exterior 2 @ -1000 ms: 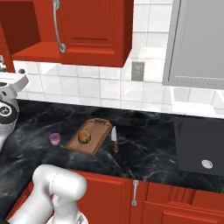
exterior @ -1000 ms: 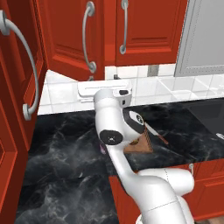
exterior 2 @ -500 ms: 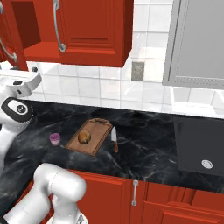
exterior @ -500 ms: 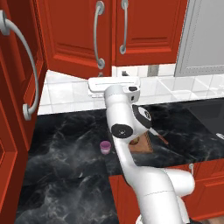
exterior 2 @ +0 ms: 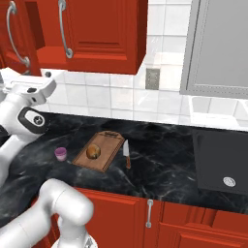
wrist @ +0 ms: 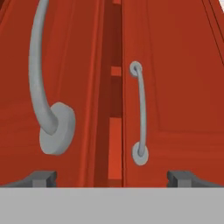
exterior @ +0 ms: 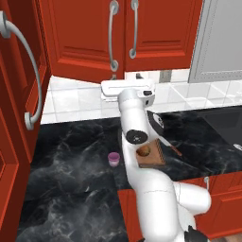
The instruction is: Pick the bread, place it on the cutting board, pick the jam, place it on the counter, and close the cabinet.
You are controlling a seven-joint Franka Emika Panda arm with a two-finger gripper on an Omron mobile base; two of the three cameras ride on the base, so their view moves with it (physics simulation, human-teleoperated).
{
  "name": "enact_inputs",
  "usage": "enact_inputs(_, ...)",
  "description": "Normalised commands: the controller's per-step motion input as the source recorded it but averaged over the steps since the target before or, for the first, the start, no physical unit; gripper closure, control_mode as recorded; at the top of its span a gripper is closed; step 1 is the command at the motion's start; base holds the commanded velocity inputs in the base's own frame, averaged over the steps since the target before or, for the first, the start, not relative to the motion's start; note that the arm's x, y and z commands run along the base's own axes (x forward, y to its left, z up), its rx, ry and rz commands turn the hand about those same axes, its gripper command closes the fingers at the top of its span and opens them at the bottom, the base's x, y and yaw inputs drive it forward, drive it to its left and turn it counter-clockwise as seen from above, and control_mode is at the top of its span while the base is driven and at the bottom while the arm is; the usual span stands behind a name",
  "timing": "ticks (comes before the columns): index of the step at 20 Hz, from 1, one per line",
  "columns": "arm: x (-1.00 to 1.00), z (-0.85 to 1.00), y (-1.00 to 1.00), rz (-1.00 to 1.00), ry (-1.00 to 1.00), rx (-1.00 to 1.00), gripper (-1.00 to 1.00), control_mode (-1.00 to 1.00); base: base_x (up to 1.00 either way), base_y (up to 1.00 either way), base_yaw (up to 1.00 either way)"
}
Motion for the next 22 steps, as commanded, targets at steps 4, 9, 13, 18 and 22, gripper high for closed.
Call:
enact_inputs(4,0.40,0.00,-0.23,0.00,-0.02,0.00,-1.00,-1.00,0.00,0.00,0.00)
enact_inputs(9,0.39,-0.01,-0.24,0.00,0.00,0.00,-1.00,-1.00,0.00,0.00,0.00)
enact_inputs(13,0.42,-0.02,-0.21,0.00,0.00,0.00,-1.00,-1.00,0.00,0.00,0.00)
enact_inputs(18,0.38,0.00,-0.17,0.00,0.00,0.00,-1.00,-1.00,0.00,0.00,0.00)
enact_inputs(22,0.31,-0.02,-0.11,0.00,0.00,0.00,-1.00,-1.00,0.00,0.00,0.00)
